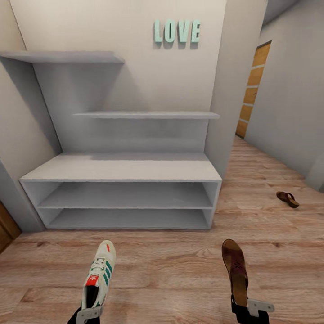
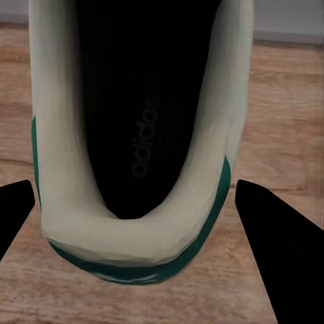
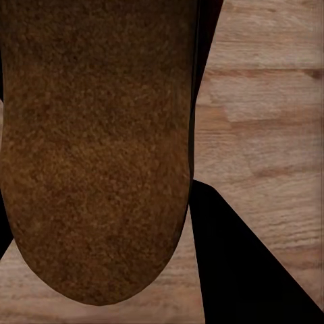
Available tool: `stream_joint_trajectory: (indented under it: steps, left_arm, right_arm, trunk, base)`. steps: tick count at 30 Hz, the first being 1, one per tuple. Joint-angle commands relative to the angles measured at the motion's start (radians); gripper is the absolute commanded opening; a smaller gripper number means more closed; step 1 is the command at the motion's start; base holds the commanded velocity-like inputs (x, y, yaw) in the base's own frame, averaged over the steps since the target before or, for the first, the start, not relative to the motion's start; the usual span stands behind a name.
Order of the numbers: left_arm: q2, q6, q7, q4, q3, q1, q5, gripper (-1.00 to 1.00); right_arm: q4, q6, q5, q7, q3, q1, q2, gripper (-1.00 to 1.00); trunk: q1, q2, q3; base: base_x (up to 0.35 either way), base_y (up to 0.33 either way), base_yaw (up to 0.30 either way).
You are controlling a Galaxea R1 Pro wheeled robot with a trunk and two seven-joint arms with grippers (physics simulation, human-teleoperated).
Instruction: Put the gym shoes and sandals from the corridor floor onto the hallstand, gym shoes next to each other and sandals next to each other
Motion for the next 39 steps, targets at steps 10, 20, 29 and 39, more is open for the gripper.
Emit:
stream_joint_trajectory:
  steps: [10,20,29,39]
  left_arm:
    - [0.000,-0.003,0.001,0.000,-0.010,0.000,0.007,-1.00]
    - [-0.002,-0.002,0.001,-0.001,-0.009,0.000,0.010,-1.00]
    - [-0.004,0.140,-0.004,-0.025,-0.009,-0.038,0.011,-1.00]
    - [-0.042,0.560,-0.007,-0.192,-0.012,-0.196,0.007,-1.00]
  right_arm:
    - [0.000,-0.004,-0.013,0.003,0.004,-0.001,-0.001,-1.00]
    - [-0.002,-0.005,-0.013,0.003,0.005,-0.001,-0.006,-1.00]
    - [-0.002,-0.002,-0.035,-0.002,-0.006,-0.001,-0.086,-1.00]
    - [-0.006,0.000,-0.191,0.019,-0.023,-0.001,-0.191,-1.00]
  trunk:
    - [0.000,0.000,-0.001]
    - [0.000,0.000,-0.001]
    - [0.000,0.000,-0.001]
    - [0.000,0.000,-0.001]
  base:
    - [0.000,0.000,-0.008]
    - [0.000,0.000,0.000]
    - [0.000,0.000,0.000]
    - [0.000,0.000,0.000]
